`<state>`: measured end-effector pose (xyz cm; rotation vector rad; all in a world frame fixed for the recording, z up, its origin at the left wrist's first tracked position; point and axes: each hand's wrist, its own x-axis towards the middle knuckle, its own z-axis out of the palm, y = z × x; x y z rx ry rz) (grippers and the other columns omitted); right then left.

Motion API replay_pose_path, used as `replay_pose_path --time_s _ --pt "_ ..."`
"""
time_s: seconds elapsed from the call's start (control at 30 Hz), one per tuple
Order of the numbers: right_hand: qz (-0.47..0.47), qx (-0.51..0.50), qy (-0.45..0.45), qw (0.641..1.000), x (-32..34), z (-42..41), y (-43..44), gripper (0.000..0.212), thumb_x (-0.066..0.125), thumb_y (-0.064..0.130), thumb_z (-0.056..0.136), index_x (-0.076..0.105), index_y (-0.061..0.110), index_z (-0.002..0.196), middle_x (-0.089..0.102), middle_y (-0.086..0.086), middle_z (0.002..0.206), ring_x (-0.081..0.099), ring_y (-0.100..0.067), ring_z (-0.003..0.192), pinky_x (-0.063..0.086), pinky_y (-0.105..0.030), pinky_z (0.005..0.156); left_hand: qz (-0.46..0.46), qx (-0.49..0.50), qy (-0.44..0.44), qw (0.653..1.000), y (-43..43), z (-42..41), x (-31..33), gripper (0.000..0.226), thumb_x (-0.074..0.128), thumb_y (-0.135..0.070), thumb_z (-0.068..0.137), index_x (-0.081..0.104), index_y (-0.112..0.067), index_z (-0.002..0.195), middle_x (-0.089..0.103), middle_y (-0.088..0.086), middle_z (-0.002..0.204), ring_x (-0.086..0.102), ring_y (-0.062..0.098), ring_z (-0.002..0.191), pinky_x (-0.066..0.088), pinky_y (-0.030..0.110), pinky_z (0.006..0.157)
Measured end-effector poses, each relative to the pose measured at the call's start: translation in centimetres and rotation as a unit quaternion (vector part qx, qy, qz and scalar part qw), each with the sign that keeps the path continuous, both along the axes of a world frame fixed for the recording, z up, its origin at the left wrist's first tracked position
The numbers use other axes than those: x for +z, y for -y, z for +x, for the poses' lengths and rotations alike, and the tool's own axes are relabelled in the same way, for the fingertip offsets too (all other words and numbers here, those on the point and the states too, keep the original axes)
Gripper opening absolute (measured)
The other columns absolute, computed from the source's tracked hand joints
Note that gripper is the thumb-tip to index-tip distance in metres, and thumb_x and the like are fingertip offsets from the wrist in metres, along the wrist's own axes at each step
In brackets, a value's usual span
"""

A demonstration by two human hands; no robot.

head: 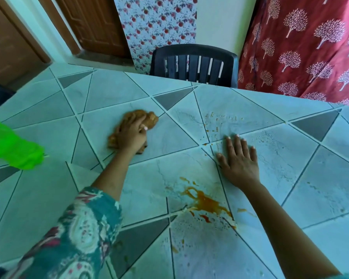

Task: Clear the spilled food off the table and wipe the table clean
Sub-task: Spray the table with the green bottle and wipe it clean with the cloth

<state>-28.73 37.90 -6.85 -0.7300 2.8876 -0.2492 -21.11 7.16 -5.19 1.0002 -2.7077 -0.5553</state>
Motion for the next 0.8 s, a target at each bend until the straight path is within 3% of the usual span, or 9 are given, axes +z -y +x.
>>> replay_pose_path --time_s 0.1,0.2,0.27,0.43,0.5,0.63,0.73,0.8 --pt "0.012 -0.006 0.005 1.000 0.1 0.4 -0.1 0.076 -0.003 0.060 0.084 -0.007 0.022 0.150 -0.011 -0.005 0.158 -0.012 -0.021 0.145 -0.011 -0.041 0.115 0.033 -0.113 -0.005 0.993 -7.0 0.2 -0.5 0.056 0.040 -0.032 0.078 0.048 -0.037 0.133 0.032 -0.004 0.152 0.042 0.029 0.131 0.025 0.056 0.108" --pt "0.014 -0.007 0.011 1.000 0.2 0.7 -0.2 0.070 0.002 0.060 0.092 -0.006 0.022 0.150 -0.011 -0.005 0.158 -0.011 -0.021 0.145 -0.009 -0.042 0.117 -0.022 -0.213 0.005 0.977 -12.9 5.2 -0.8 0.054 0.042 -0.037 0.083 0.042 -0.039 0.137 0.031 -0.005 0.152 0.025 0.019 0.141 0.008 0.041 0.114" --pt "0.009 -0.006 0.015 1.000 0.3 0.9 -0.3 0.073 0.001 0.061 0.089 -0.004 0.021 0.150 -0.010 -0.006 0.158 -0.011 -0.022 0.145 -0.009 -0.042 0.116 -0.051 -0.238 0.001 0.970 -11.9 9.0 -0.8 0.055 0.036 -0.045 0.085 0.037 -0.040 0.140 0.031 -0.005 0.152 0.023 0.017 0.142 0.010 0.041 0.115" --pt "0.002 -0.004 0.005 1.000 0.2 2.5 -0.7 0.086 -0.008 0.065 0.078 -0.002 0.020 0.151 -0.007 -0.007 0.158 -0.009 -0.023 0.145 -0.011 -0.041 0.114 -0.077 0.002 0.109 0.991 -0.9 10.1 0.0 0.064 0.024 -0.058 0.088 0.020 -0.035 0.147 0.008 0.003 0.159 0.002 0.023 0.146 -0.001 0.049 0.114" --pt "0.006 -0.007 0.011 1.000 0.2 3.4 -0.9 0.080 -0.002 0.061 0.082 -0.002 0.020 0.150 -0.008 -0.007 0.158 -0.011 -0.023 0.145 -0.011 -0.041 0.115 -0.063 0.016 0.109 0.992 -0.1 7.5 0.6 0.056 0.028 -0.049 0.097 0.018 -0.031 0.149 0.003 0.004 0.159 -0.001 0.022 0.146 -0.002 0.046 0.116" --pt "0.006 -0.014 0.014 1.000 0.4 4.2 -1.1 0.079 0.000 0.059 0.082 0.000 0.020 0.151 -0.008 -0.006 0.158 -0.011 -0.022 0.145 -0.010 -0.040 0.115 -0.046 -0.109 0.074 0.990 -6.3 5.4 0.1 0.051 0.021 -0.048 0.098 0.011 -0.040 0.147 0.002 0.001 0.159 0.001 0.021 0.146 -0.001 0.042 0.116" --pt "0.010 -0.014 0.016 1.000 0.5 4.3 -1.1 0.079 0.000 0.059 0.082 -0.001 0.020 0.150 -0.009 -0.006 0.158 -0.012 -0.023 0.145 -0.010 -0.041 0.115 -0.084 -0.237 0.072 0.965 -12.5 8.9 -0.4 0.054 0.013 -0.054 0.092 0.007 -0.046 0.145 0.002 -0.002 0.159 0.002 0.020 0.146 -0.003 0.041 0.116" --pt "0.014 -0.016 0.015 1.000 0.6 4.4 -1.0 0.079 0.000 0.060 0.082 -0.002 0.021 0.150 -0.010 -0.006 0.158 -0.012 -0.022 0.144 -0.010 -0.040 0.115 -0.105 -0.271 0.078 0.954 -13.0 11.7 -0.4 0.054 0.012 -0.055 0.091 0.003 -0.047 0.144 -0.001 -0.005 0.158 0.001 0.020 0.146 -0.005 0.042 0.116"
